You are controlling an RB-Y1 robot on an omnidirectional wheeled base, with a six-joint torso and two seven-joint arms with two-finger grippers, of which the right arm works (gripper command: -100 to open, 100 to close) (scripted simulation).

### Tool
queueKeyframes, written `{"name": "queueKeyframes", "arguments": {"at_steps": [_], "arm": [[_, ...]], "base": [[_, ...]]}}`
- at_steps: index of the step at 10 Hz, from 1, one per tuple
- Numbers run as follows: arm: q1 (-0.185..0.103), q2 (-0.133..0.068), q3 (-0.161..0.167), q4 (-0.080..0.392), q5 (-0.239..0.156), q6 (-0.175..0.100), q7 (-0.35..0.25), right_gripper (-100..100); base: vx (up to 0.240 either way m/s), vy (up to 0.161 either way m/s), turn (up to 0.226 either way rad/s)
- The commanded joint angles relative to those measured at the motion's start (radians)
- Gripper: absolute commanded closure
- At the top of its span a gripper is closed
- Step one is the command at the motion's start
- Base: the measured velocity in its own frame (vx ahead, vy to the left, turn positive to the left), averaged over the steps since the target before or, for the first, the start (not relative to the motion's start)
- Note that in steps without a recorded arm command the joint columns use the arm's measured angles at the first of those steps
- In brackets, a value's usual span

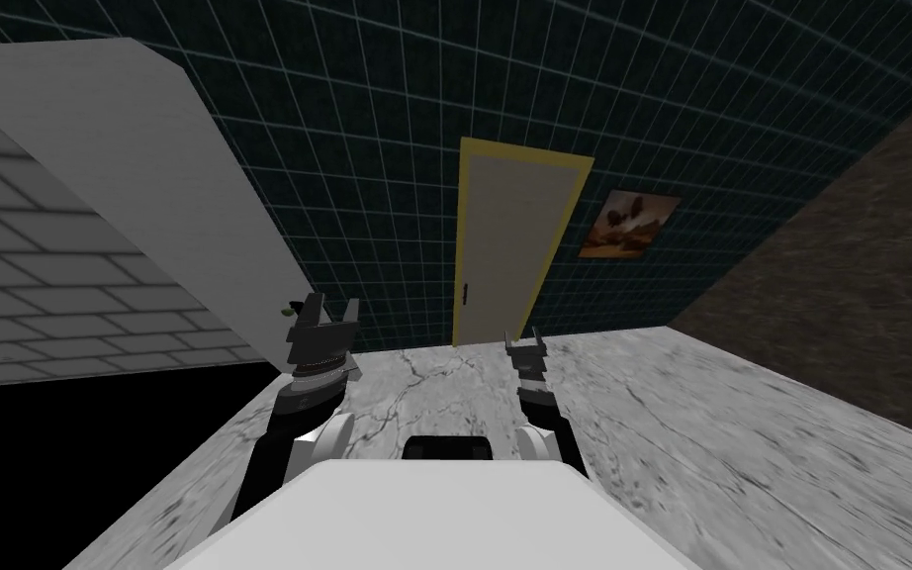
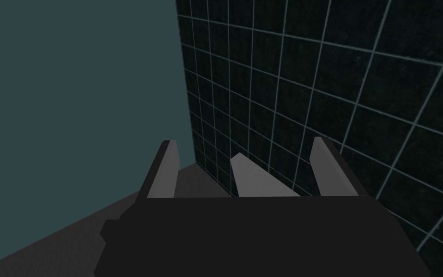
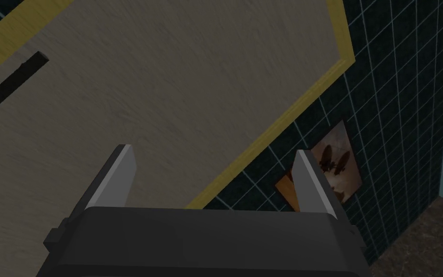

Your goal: Pull the door open

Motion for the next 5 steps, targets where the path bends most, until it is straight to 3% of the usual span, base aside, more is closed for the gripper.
{"name": "queueKeyframes", "arguments": {"at_steps": [1,5], "arm": [[-0.008,-0.011,0.009,0.035,-0.025,-0.02,-0.029,-100],[-0.017,-0.033,0.036,0.101,-0.084,-0.059,-0.09,-100]], "base": [[0.105,-0.005,0.089],[0.1,0.009,0.091]]}}
